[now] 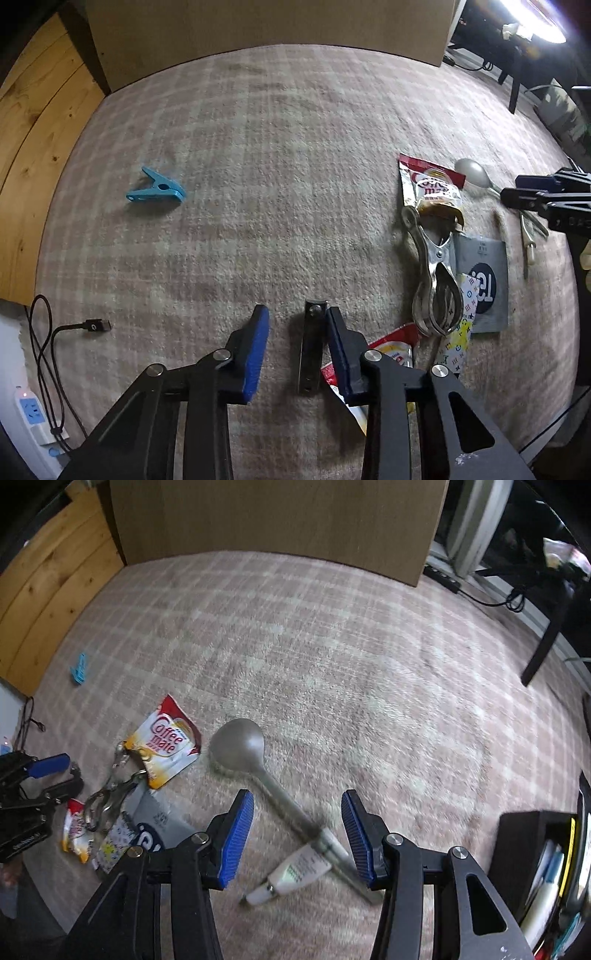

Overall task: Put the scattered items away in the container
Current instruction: 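Grasp the metal spoon with the right tool while the left grasps a black clip, then carry spoon and black clip to the box and open both tools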

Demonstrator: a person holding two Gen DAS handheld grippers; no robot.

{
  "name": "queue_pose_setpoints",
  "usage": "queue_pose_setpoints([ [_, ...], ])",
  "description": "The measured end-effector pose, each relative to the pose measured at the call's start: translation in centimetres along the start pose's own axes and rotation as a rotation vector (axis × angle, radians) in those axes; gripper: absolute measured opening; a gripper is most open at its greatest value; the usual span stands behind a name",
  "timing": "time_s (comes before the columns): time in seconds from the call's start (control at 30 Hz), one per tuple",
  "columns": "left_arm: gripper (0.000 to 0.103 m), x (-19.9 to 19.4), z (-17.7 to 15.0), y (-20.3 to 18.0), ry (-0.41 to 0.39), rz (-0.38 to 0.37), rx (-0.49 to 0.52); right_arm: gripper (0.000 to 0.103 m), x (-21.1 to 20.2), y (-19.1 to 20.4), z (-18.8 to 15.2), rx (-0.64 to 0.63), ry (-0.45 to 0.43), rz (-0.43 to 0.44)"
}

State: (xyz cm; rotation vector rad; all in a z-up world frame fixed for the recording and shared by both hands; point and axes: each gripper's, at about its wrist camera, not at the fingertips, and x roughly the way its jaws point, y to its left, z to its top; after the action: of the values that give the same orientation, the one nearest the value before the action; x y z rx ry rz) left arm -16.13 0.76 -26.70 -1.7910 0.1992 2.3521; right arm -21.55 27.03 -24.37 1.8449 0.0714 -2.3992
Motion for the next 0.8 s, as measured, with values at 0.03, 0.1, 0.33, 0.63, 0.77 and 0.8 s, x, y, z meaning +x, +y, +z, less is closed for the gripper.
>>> queue_pose_setpoints([
  [0.03,0.031,0.0,0.0,0.1,-0.001,0.001,-0.006,0.045,0.3,0.0,0.1,-0.003,0.005,-0.001],
  [0.1,0.023,-0.1,0.1,0.3,-0.003,0.005,-0.024,0.031,0.6,-0.2,0.1,-0.006,-0.002,-0.012],
  [0.33,0.013,-0.4,-0.2,1.9,-0.009,-0.005,-0.096,0.009,0.7,-2.2,0.9,0.072,-0.018,0.018],
  [0.63,0.013,-1.2,0.4,4.9,-0.028,-0.036,-0.174,0.007,-0.4,-6.0,0.2,0.221,-0.052,0.091],
  [0.77,0.013,-2.9,0.7,4.1,-0.064,-0.044,-0.157,0.007,-2.2,-7.9,-0.2,0.261,-0.091,0.109],
  [0.8,0.013,-3.5,0.9,3.5,-0.076,-0.047,-0.147,0.007,-2.8,-8.5,-0.5,0.278,-0.103,0.115],
])
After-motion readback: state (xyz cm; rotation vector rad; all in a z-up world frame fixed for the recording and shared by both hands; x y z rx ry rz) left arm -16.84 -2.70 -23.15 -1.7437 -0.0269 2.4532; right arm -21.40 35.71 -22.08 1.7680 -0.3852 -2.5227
